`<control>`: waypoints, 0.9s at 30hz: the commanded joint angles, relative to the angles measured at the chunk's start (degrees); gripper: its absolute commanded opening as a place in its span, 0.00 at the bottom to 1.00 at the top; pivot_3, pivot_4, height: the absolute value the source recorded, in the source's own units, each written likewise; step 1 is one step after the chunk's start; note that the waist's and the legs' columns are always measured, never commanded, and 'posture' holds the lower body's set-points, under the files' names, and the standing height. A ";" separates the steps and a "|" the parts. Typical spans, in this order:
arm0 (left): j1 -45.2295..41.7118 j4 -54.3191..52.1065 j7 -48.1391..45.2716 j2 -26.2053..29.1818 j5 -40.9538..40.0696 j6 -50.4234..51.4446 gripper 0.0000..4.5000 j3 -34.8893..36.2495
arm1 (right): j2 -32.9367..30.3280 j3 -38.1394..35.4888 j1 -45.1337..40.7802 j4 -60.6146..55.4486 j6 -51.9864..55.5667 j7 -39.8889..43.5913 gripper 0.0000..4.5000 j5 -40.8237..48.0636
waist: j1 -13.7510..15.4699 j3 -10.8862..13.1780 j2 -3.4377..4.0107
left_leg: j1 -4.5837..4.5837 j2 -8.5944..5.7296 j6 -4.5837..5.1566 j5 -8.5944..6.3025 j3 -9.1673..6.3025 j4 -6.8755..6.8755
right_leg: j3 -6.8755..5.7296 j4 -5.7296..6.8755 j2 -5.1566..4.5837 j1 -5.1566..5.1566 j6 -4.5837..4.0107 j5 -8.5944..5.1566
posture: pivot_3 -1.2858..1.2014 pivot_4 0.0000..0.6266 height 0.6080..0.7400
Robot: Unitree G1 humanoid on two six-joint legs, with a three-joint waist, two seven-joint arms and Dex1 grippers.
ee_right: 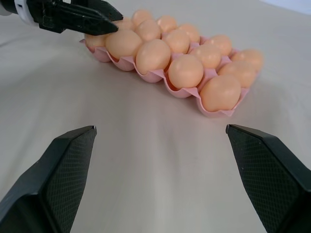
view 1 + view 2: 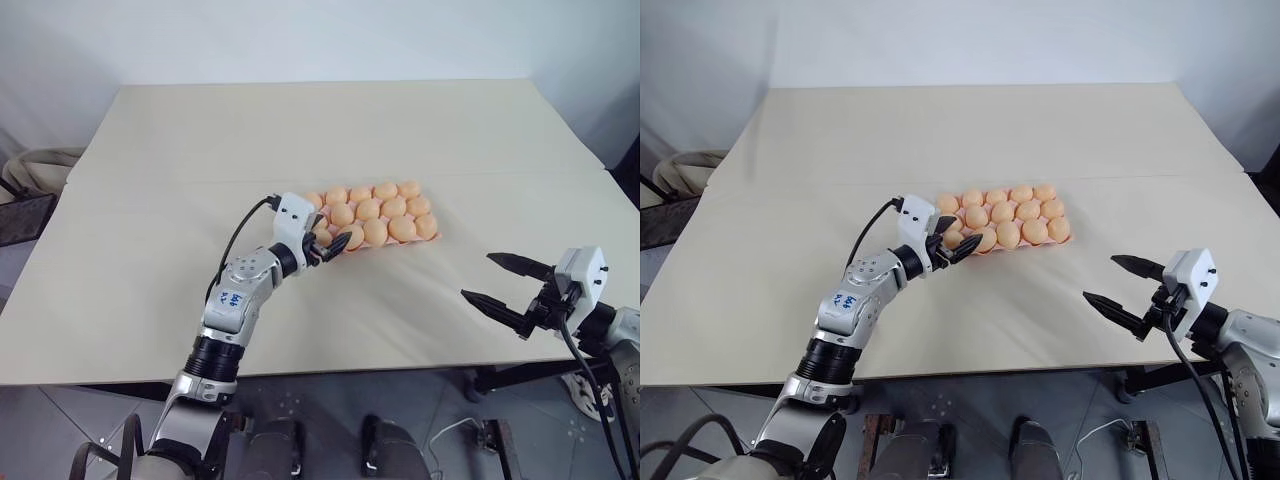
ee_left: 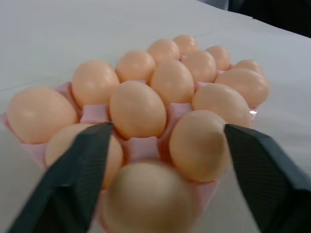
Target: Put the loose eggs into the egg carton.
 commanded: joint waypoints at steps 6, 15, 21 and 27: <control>-0.26 -6.17 -3.67 4.45 -0.98 -0.23 0.99 1.91 | -0.30 -1.43 -1.59 -0.47 -1.07 0.43 1.00 0.76 | -0.13 0.00 0.00 | 0.00 0.00 -0.01 0.00 0.00 0.00 | 0.01 0.02 0.00 -0.01 0.00 0.00 | 0.52 0.24 1.00; -1.20 -10.25 -18.61 19.14 -9.56 2.08 0.99 9.95 | -1.58 -0.17 -6.82 4.12 -1.56 3.15 1.00 -0.39 | -0.98 0.01 0.00 | 0.02 0.03 -0.05 0.00 0.01 -0.01 | 0.01 0.07 -0.03 -0.02 0.00 0.00 | 0.52 0.24 1.00; 3.43 -6.55 -32.38 29.81 -11.92 -4.20 0.99 12.93 | -2.43 0.79 -10.84 8.41 -2.80 5.74 1.00 -1.70 | -1.74 0.01 0.02 | 0.01 0.03 -0.09 -0.03 0.05 -0.04 | -0.11 0.29 -0.04 -0.07 -0.02 -0.01 | 0.52 0.24 1.00; 7.77 -2.19 -42.50 37.65 -11.32 -9.97 0.99 13.90 | -4.63 1.20 -14.31 13.33 -4.54 9.09 1.00 -2.86 | -2.01 0.04 0.06 | 0.01 0.10 -0.11 -0.07 0.15 -0.04 | -0.12 0.30 -0.15 -0.15 -0.04 -0.02 | 0.52 0.24 1.00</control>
